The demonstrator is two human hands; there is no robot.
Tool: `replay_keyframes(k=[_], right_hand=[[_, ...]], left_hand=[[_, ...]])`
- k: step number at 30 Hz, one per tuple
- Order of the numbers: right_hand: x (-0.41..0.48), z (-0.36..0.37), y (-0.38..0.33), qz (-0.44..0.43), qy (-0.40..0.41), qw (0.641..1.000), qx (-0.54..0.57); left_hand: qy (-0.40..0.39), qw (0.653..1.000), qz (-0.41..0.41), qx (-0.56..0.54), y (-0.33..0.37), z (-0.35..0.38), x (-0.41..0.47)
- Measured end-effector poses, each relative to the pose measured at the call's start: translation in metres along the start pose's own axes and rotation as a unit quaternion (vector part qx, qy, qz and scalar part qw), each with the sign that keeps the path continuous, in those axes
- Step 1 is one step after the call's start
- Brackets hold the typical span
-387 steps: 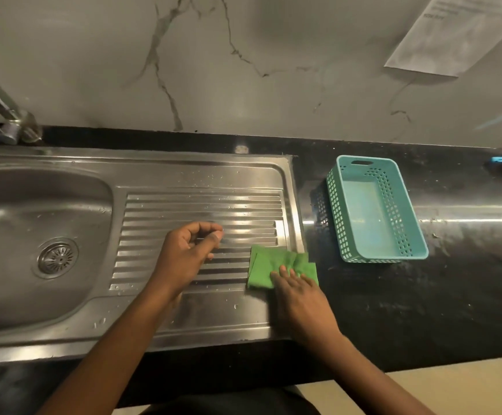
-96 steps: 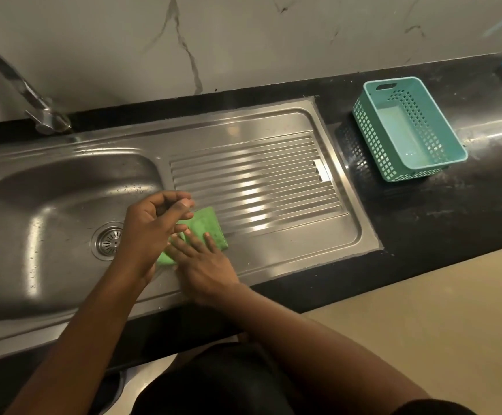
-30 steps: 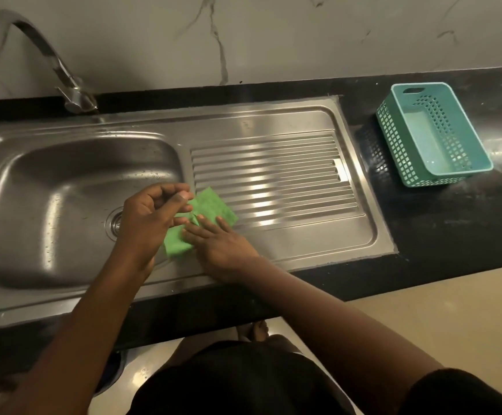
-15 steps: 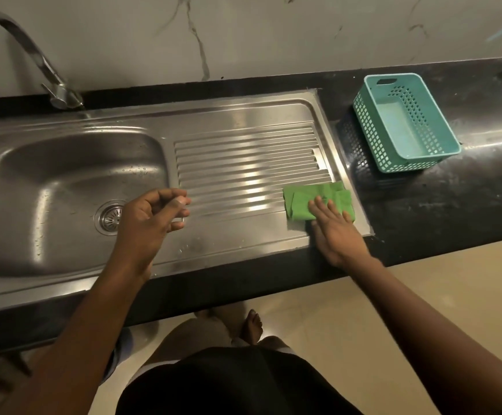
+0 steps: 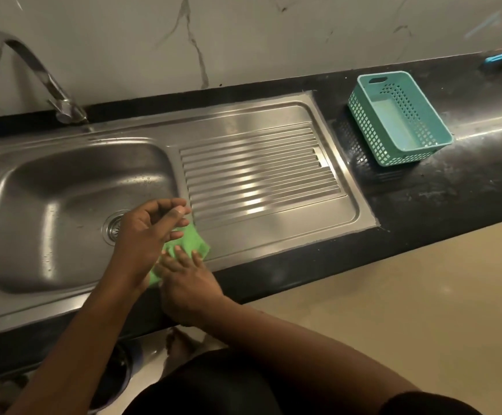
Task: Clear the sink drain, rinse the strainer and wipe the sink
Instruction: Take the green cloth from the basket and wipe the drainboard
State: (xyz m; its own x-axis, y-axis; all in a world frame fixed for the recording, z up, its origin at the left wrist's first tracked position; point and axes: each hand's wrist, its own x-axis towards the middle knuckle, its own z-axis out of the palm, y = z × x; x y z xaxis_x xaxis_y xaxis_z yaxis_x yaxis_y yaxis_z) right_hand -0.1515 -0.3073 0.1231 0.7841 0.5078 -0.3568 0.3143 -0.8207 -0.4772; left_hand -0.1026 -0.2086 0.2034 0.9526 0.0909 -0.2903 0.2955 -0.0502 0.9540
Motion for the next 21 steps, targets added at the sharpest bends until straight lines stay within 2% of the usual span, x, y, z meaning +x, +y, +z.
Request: replay_keyframes(k=[4,8,10,13,16,18,21], right_hand=[[-0.002,-0.001,0.0,-0.043,0.012,0.999,0.001],[-0.046,-0.019,0.06,-0.035,0.067,0.997,-0.003],[-0.081,-0.035,0.111,0.012,0.101,0.994,-0.031],[-0.138,-0.073,0.199,0.141,0.136,0.98,-0.045],[-0.18,-0.112,0.27,0.239,0.137,0.96,-0.055],[-0.184,-0.117,0.286,0.249,0.129,0.957,-0.072],[-0.172,-0.094,0.263,0.285,0.175,0.941,-0.055]], left_hand=[[-0.008,1.0,0.01,0.008,0.003,-0.015,0.006],[-0.007,1.0,0.016,0.006,0.006,-0.02,0.007],[-0.006,1.0,0.016,0.008,0.005,-0.022,0.006],[-0.011,1.0,0.016,0.012,0.004,-0.021,0.004],[-0.014,1.0,0.011,0.009,0.002,-0.015,0.002],[-0.016,1.0,0.01,0.004,0.003,-0.009,0.001],[-0.016,1.0,0.013,-0.002,0.004,-0.005,0.0]])
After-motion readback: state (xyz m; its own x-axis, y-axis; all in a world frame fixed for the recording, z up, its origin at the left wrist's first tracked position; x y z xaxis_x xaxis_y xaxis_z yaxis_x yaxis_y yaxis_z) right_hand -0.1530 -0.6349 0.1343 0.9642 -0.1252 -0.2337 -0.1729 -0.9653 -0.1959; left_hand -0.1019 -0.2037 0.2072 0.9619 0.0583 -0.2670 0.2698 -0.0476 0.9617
